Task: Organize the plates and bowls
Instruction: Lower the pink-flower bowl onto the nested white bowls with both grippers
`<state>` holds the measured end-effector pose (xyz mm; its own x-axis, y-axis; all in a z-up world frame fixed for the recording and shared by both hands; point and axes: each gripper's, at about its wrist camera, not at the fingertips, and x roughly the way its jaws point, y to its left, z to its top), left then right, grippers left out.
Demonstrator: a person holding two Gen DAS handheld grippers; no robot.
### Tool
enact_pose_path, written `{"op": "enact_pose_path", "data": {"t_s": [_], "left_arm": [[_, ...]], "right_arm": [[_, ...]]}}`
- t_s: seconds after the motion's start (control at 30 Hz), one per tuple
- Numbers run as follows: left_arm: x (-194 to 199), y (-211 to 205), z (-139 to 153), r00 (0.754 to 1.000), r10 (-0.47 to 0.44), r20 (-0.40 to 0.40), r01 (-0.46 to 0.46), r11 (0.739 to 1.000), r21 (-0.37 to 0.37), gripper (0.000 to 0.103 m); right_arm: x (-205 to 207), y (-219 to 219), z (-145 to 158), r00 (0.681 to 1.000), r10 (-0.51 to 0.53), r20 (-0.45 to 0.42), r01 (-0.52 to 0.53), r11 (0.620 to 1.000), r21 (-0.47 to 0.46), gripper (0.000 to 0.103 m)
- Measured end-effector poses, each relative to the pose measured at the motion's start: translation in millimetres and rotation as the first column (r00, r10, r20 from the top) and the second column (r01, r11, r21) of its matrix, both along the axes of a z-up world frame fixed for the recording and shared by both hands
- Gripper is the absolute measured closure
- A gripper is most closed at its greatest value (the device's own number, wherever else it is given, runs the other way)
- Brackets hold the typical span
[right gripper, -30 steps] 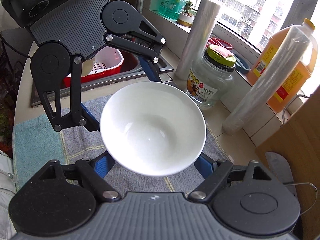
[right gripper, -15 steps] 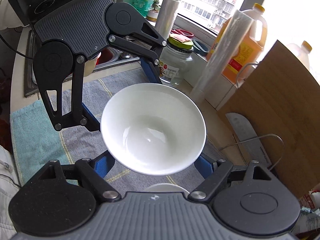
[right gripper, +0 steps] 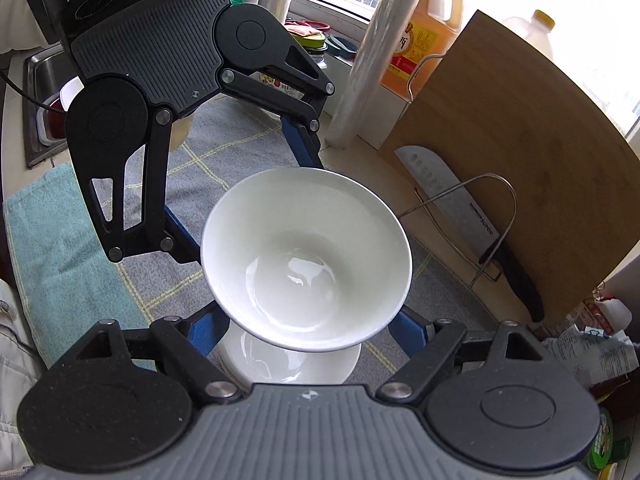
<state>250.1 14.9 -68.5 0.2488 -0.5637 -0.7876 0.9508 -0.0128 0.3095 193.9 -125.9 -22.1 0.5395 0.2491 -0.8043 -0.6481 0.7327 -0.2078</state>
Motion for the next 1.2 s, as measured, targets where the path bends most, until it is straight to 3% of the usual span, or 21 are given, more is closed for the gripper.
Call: {"op": "enact_pose_path", "data": {"t_s": [0.6,1.2], "left_arm": [[3.9,-18.0,-19.1,0.994,0.026,-0.108,-0.019,0.998,0.067,0.019],[10.1,-22.2,-20.7,0.984,0.037,-0.172,-0.022,0.996,0.090,0.019]], "right_arm": [[3.2,-13.6,-29.9,0.997,0.002,-0.077,0.002,0.999,0.042,0.014],[6.2,-17.0,-40.4,0.993,0.006,-0.117,0.003,0.997,0.072,0.014]]}}
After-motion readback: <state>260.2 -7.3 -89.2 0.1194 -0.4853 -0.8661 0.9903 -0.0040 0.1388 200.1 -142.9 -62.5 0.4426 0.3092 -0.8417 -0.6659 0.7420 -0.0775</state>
